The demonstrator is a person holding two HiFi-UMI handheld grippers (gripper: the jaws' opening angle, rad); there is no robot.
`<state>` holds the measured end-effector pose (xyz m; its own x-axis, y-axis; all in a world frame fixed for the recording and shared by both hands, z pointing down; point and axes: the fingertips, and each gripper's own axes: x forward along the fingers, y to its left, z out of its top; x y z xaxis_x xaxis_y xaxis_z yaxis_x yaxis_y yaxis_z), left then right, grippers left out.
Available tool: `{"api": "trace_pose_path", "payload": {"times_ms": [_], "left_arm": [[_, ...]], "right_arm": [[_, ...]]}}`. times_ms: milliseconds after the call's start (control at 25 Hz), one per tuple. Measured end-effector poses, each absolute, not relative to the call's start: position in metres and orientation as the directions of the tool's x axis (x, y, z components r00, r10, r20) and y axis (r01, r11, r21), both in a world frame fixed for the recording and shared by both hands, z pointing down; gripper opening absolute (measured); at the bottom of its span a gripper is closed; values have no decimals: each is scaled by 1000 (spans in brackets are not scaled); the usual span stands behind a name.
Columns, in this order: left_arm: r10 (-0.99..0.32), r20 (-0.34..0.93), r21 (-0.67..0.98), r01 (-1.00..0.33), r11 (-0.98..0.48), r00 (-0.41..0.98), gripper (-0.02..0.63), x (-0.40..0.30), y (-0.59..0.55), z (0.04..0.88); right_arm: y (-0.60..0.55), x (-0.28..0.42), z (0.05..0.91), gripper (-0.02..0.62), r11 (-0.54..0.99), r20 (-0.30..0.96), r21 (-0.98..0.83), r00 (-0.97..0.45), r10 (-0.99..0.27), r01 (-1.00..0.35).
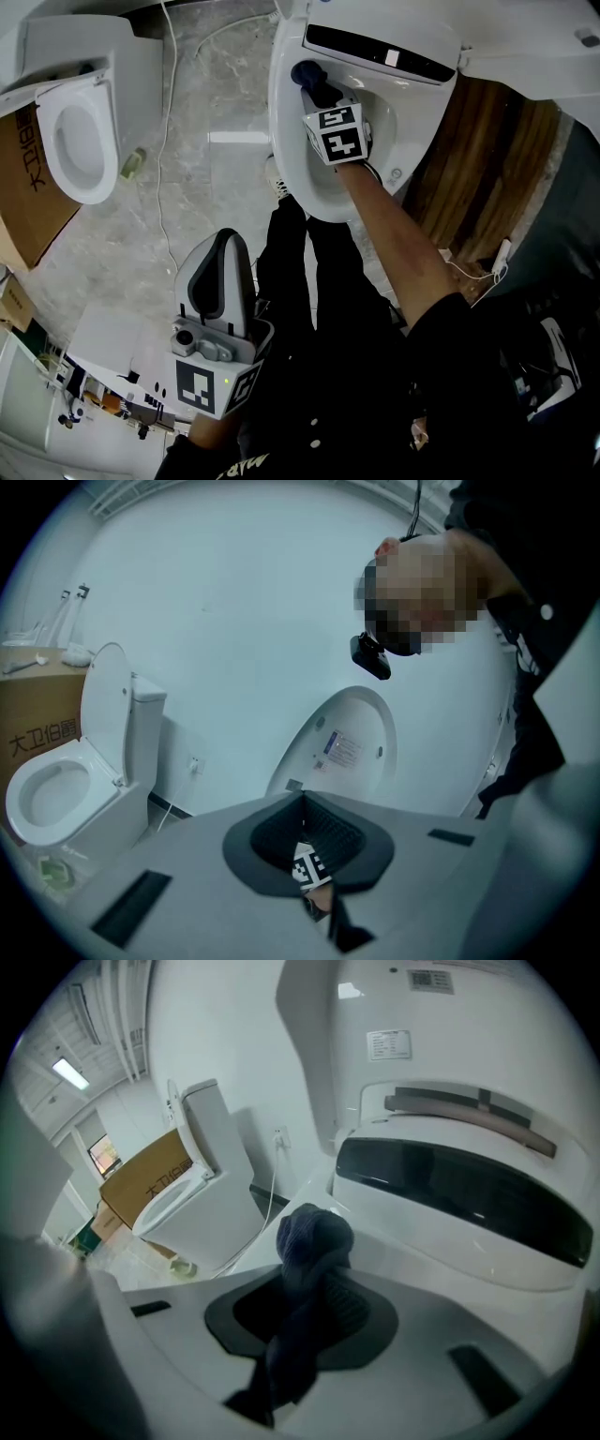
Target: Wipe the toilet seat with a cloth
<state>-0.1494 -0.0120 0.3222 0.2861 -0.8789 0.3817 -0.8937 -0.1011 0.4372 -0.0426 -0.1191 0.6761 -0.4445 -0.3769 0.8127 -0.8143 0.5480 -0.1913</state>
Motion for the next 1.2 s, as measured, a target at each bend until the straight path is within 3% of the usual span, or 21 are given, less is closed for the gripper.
{"api": "trace_pose_path", "payload": {"times_ms": [280,1200], "left_arm": [[-881,379,431,-896,-102,283,8,-149,-15,321],[-879,375,427,-896,-118,295,8,-136,-13,319]], "right_arm": [[-129,-30,674,84,428,801,-238,-426,-421,-872],[-135,22,678,83,336,797,-207,-358,-487,-919]]}}
